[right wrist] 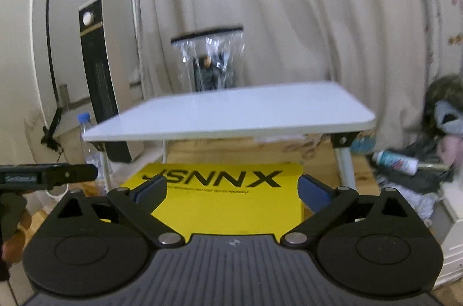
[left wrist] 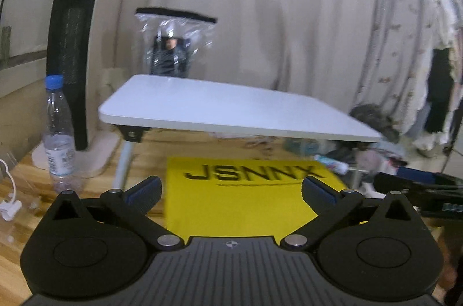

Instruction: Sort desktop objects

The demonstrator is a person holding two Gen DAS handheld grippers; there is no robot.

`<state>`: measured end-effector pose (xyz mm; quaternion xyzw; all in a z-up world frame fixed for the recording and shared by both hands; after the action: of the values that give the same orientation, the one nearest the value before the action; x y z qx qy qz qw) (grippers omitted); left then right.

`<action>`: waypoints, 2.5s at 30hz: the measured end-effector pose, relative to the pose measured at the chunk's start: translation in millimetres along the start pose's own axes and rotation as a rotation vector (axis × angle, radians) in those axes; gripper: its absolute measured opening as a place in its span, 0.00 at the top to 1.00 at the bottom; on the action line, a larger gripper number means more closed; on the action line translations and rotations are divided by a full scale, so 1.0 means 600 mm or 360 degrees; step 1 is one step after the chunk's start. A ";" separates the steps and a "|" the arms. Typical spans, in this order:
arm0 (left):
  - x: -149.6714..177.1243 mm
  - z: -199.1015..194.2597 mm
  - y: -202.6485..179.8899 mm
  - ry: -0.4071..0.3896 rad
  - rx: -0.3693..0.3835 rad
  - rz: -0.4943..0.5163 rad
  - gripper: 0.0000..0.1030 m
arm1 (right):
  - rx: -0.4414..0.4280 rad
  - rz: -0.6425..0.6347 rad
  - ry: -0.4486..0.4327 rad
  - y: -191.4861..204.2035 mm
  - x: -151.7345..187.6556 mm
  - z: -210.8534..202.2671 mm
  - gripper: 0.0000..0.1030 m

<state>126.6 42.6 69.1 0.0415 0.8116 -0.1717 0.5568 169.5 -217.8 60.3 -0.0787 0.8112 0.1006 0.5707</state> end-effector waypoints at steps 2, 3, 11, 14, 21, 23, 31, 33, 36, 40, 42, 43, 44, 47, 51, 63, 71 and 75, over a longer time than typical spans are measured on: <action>0.020 -0.011 -0.022 0.0002 0.0009 0.0019 0.00 | 0.0049 0.0023 -0.0061 0.008 0.013 -0.030 0.00; 0.029 -0.014 -0.029 0.0010 0.0013 0.0021 0.00 | 0.0078 0.0042 -0.0080 0.009 0.022 -0.042 0.00; 0.102 -0.013 -0.046 0.0225 0.0032 -0.0057 0.00 | 0.0198 0.0069 -0.0028 0.005 0.098 -0.095 0.00; 0.117 -0.009 -0.049 0.0254 0.0001 -0.0047 0.00 | 0.0211 0.0013 -0.0007 0.004 0.115 -0.106 0.00; 0.139 -0.006 -0.053 0.0299 0.0004 -0.0091 0.00 | 0.0175 -0.0049 0.0098 0.022 0.158 -0.096 0.00; 0.142 -0.005 -0.051 0.0308 0.0003 -0.0096 0.00 | 0.0145 -0.0015 0.0134 0.025 0.166 -0.091 0.00; 0.146 -0.001 -0.047 0.0322 0.0031 -0.0114 0.00 | 0.0160 -0.0017 0.0101 0.028 0.159 -0.092 0.00; 0.146 0.001 -0.046 0.0326 0.0035 -0.0120 0.00 | 0.0164 -0.0019 0.0104 0.027 0.158 -0.091 0.00; 0.146 0.003 -0.049 0.0329 0.0027 -0.0104 0.00 | 0.0170 -0.0012 0.0107 0.026 0.158 -0.090 0.00; 0.147 0.003 -0.049 0.0334 0.0034 -0.0102 0.00 | 0.0171 0.0006 0.0111 0.023 0.161 -0.089 0.00; 0.147 0.003 -0.049 0.0339 0.0033 -0.0104 0.00 | 0.0169 0.0018 0.0121 0.022 0.162 -0.088 0.00; 0.147 0.004 -0.048 0.0341 0.0033 -0.0105 0.00 | 0.0170 0.0023 0.0125 0.022 0.163 -0.087 0.00; 0.147 0.004 -0.048 0.0342 0.0034 -0.0105 0.00 | 0.0172 0.0028 0.0127 0.022 0.164 -0.086 0.00; 0.148 0.005 -0.047 0.0346 0.0038 -0.0111 0.00 | 0.0173 0.0038 0.0137 0.021 0.165 -0.084 0.00; 0.149 0.007 -0.046 0.0349 0.0041 -0.0123 0.00 | 0.0179 0.0034 0.0150 0.021 0.166 -0.082 0.00; 0.071 -0.034 0.046 0.0055 -0.0022 -0.0079 0.00 | 0.0202 0.0033 0.0047 -0.012 0.131 -0.078 0.00; 0.072 0.061 0.266 0.0242 -0.0514 -0.0030 0.00 | 0.0575 -0.0030 0.0087 -0.184 0.063 0.064 0.00; 0.111 0.138 0.325 0.0375 -0.0422 -0.0115 0.00 | 0.0560 0.0025 0.0367 -0.247 0.091 0.192 0.00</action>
<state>225.6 190.4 -64.1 -0.0417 0.8878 -0.0770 0.4519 291.9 -332.4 -40.0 0.0173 0.8767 -0.0477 0.4784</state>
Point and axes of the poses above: each gripper's, at about its wrist camera, not at the fingertips, and z roughly the way its jaws point, y to its left, x to its underside, the point moved 2 cm from there along z, roughly the way its jaws point, and after that the axes turned 10 degrees about x, right-handed, at the moved point
